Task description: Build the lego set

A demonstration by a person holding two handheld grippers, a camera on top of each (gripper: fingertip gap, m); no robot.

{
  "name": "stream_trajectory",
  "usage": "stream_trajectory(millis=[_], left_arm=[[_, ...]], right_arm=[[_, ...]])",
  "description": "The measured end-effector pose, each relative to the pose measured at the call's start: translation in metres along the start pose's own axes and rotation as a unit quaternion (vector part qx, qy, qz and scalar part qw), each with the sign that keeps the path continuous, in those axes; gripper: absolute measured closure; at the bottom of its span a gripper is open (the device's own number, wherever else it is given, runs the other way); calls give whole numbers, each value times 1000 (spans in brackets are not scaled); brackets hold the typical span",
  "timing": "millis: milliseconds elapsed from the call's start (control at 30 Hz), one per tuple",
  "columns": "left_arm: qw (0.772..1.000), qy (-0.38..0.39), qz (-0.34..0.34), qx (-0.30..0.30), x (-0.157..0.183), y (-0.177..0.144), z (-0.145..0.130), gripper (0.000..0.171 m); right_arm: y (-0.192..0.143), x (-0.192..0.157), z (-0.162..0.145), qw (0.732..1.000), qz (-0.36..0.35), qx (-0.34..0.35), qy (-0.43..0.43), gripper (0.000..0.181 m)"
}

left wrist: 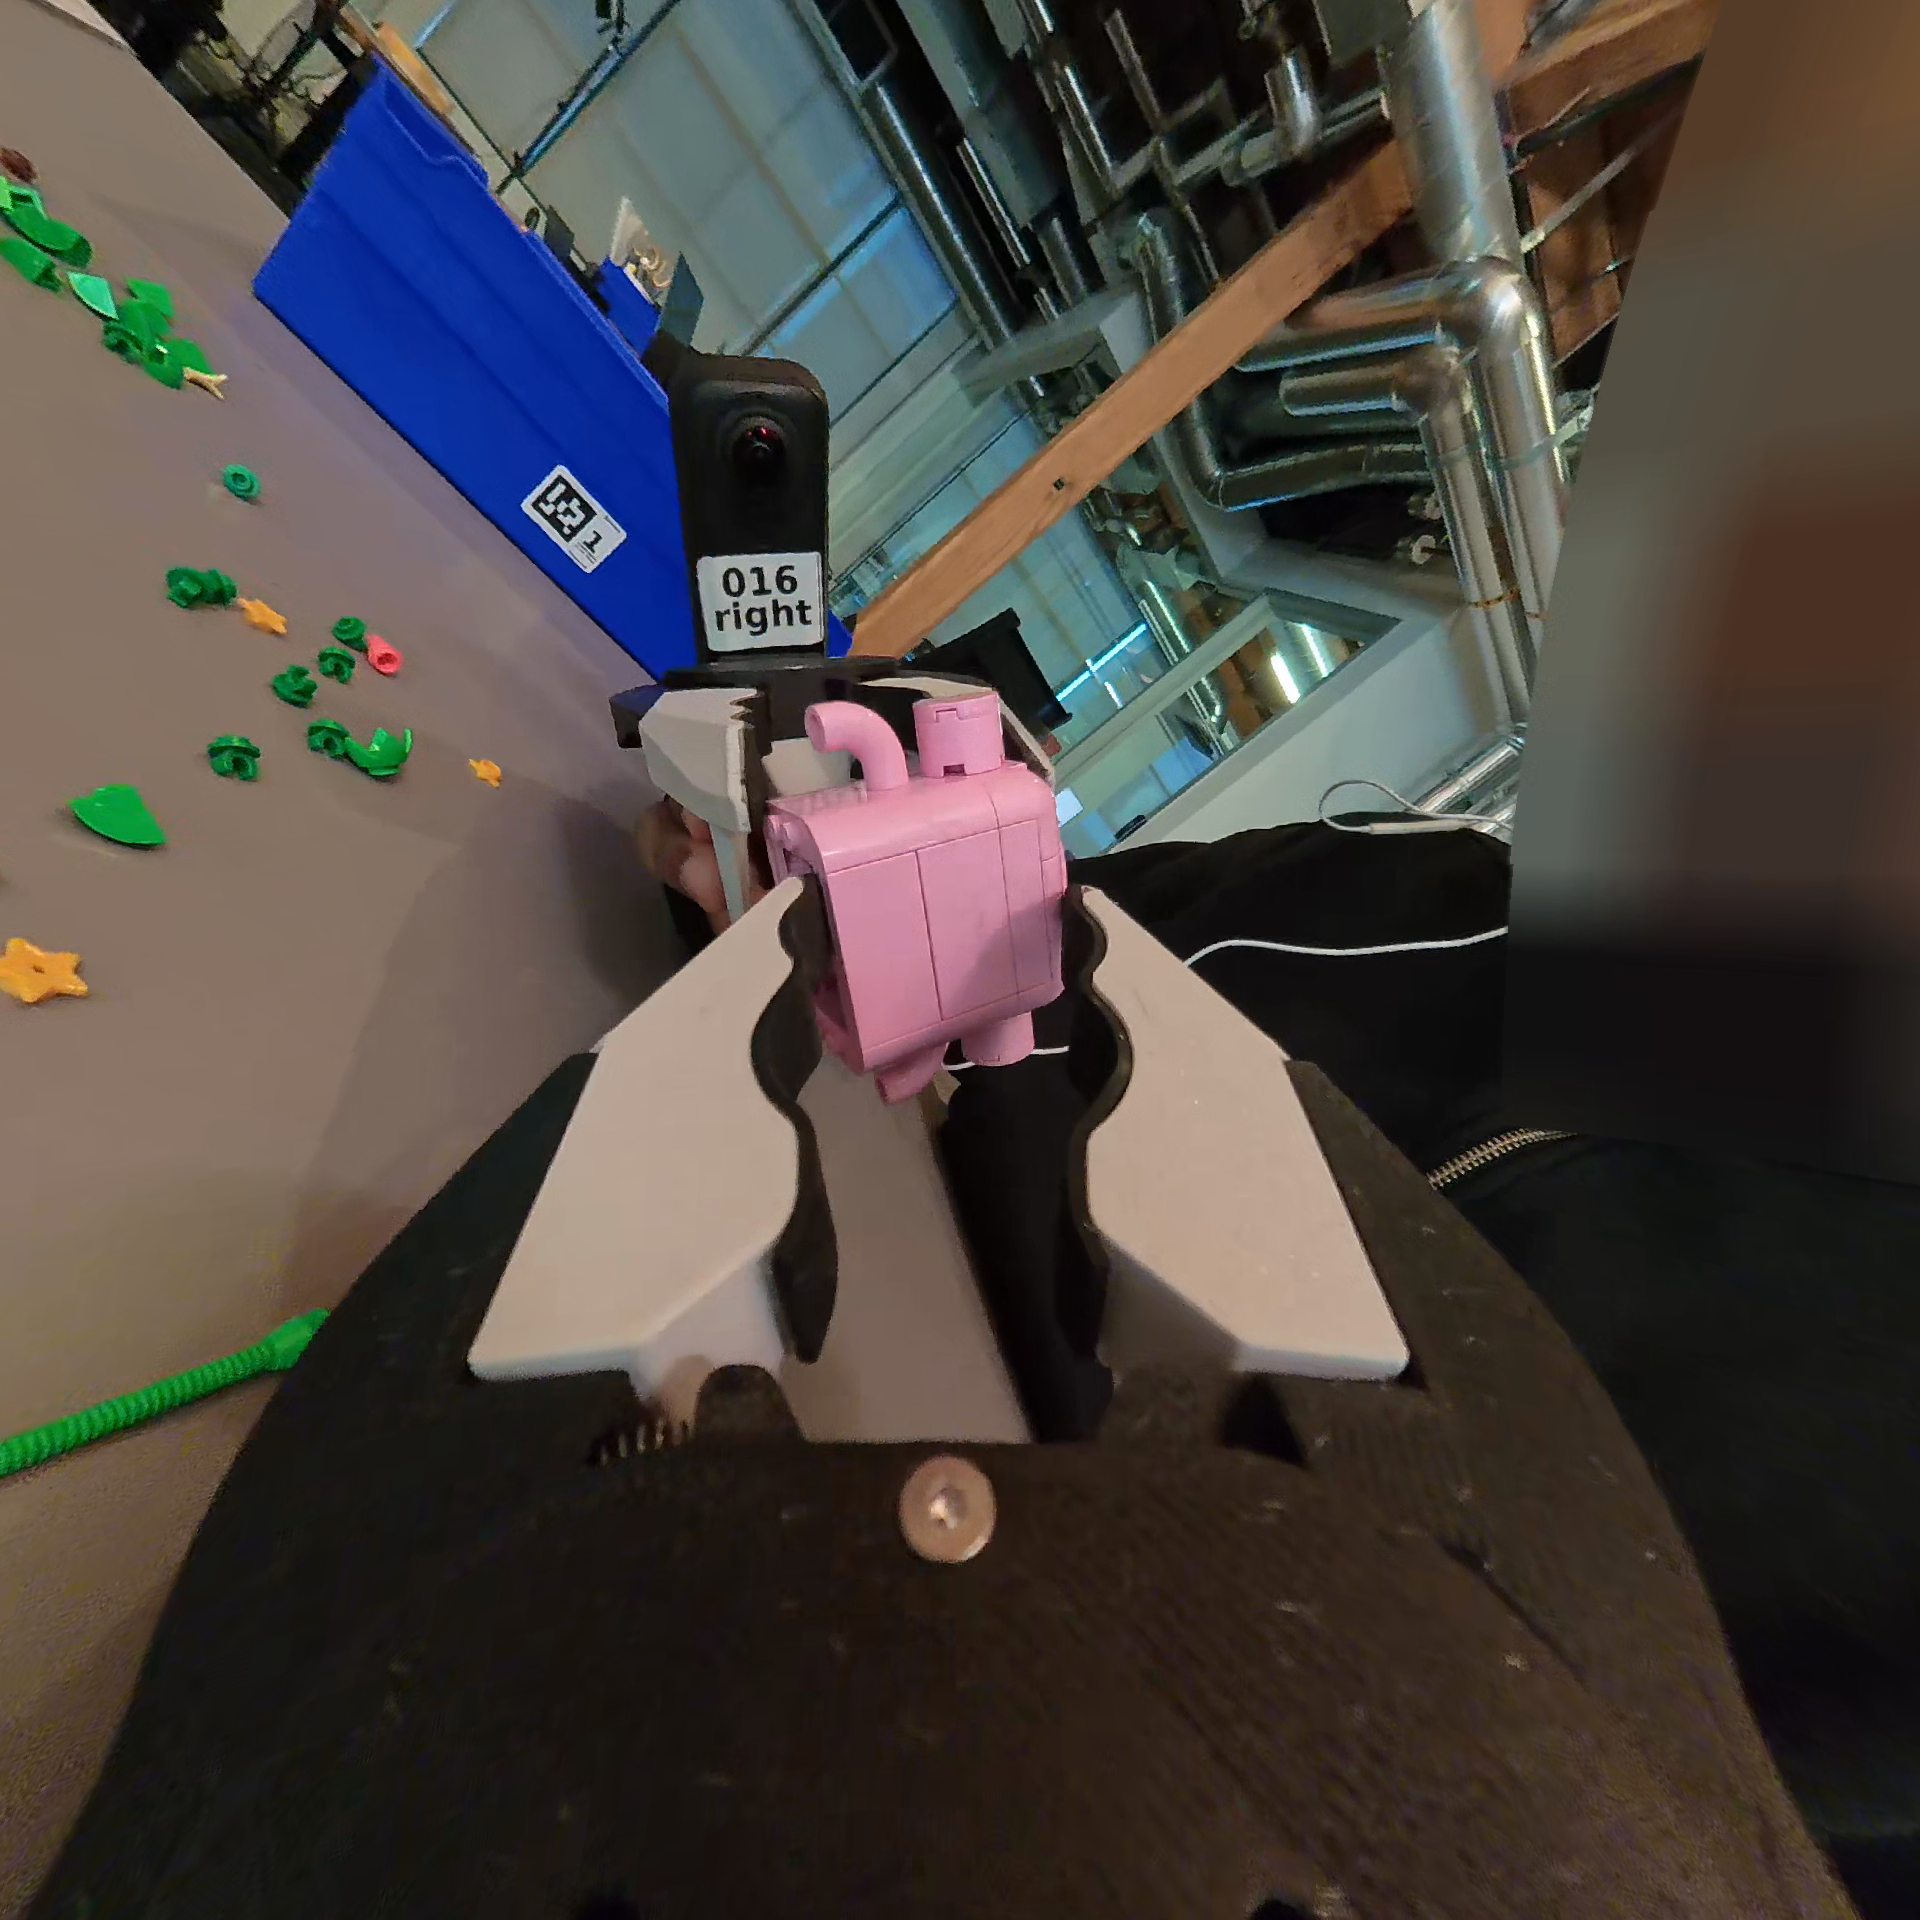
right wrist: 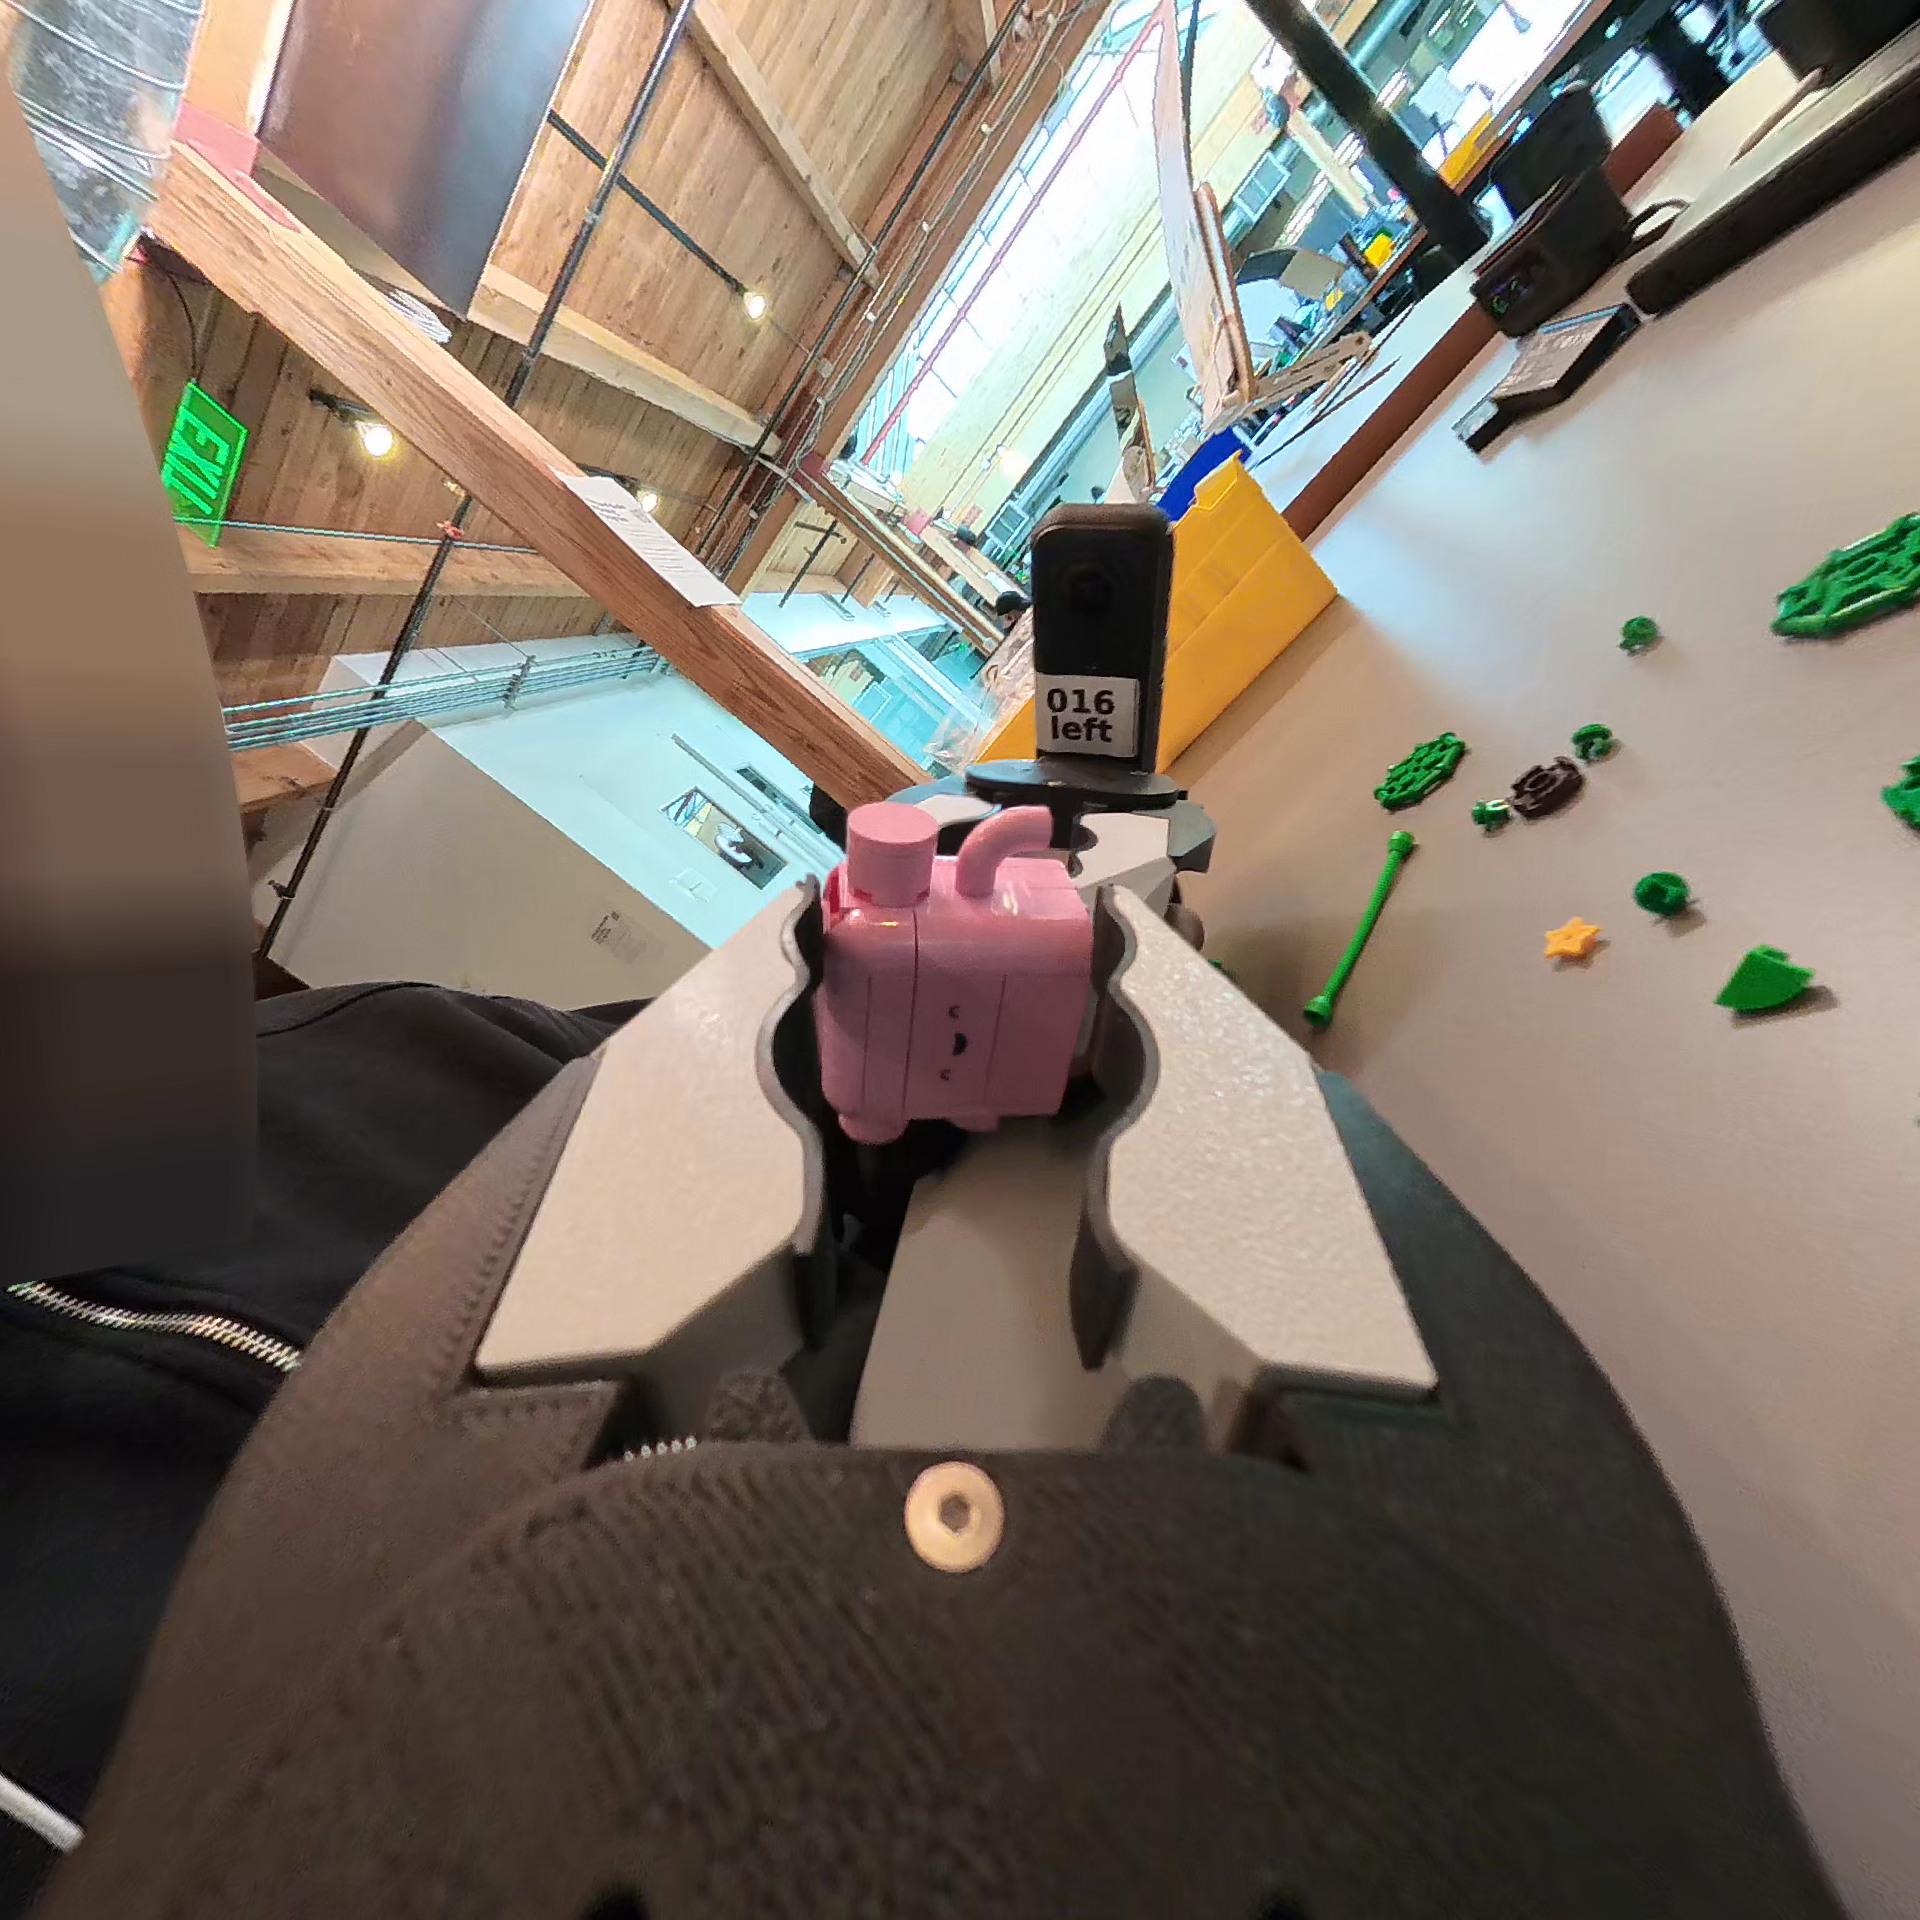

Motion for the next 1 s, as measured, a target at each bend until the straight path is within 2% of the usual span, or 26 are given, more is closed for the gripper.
stream_trajectory(millis=[267, 600, 800, 833, 867, 933, 1000], left_arm=[[995, 42, 79, -43, -15, 4, -11, 130], [997, 2, 66, -43, -18, 5, -14, 107], [994, -1, 101, -48, -25, 5, -16, 123], [993, -8, 111, -50, -28, 4, -17, 123], [993, -10, 111, -48, -29, 4, -17, 123], [994, -4, 104, -35, -26, 3, -13, 123], [995, 1, 96, -8, -22, -2, -5, 124]], right_arm=[[-2, 10, 0, 999, -33, -4, -4, 132], [1, 17, -8, 995, -81, -46, -47, 133], [5, 13, -15, 989, -96, -69, -91, 139], [4, 11, -16, 989, -90, -72, -98, 151], [4, 11, -15, 988, -94, -70, -103, 151], [2, 10, -10, 987, -97, -54, -116, 146], [-2, 9, 2, 986, -105, -21, -129, 126]])
Point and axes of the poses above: each gripper's, where its closed fingertips meet, y out along the fingers, z out of its top, x = y × z across the jaws, the point moved 2 cm from there along -y, back along the fingers, and after that the axes turned 5 degrees about -z, right-handed, at the moved point
